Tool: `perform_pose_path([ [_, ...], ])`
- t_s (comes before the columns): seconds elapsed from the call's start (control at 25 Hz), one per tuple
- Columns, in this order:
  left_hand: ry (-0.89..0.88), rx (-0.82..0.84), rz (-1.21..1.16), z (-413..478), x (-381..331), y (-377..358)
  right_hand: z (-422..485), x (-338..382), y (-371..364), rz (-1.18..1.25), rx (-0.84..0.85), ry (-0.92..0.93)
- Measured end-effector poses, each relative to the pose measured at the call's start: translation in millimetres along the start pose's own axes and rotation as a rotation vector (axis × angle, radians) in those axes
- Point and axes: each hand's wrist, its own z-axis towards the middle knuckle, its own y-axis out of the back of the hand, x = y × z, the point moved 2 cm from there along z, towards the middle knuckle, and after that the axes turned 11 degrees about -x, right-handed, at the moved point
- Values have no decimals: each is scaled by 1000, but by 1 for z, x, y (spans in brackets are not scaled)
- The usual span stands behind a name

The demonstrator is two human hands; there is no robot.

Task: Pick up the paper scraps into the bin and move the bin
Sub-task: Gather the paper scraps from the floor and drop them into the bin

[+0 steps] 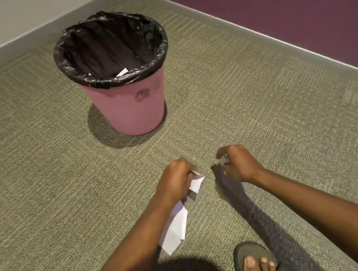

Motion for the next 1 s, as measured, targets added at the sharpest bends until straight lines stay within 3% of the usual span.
perform_pose_path([
  [0.16,103,-358,-232,50,-19,107,33,80,57,288,-161,63],
  [0.32,72,-622,-363,78,-35,208,63,159,114,557,-259,160],
  [0.48,249,-639,-526,108,-19,269,109,212,144,728,-308,119],
  [0.72,644,-524,-594,146,20,283,166,255,133,889,-92,-85],
  [0.88,634,-436,-615,147,17,281,177,255,134,808,-19,-117],
  [1.0,570,-600,-635,127,17,285,174,248,135,699,-76,-112],
])
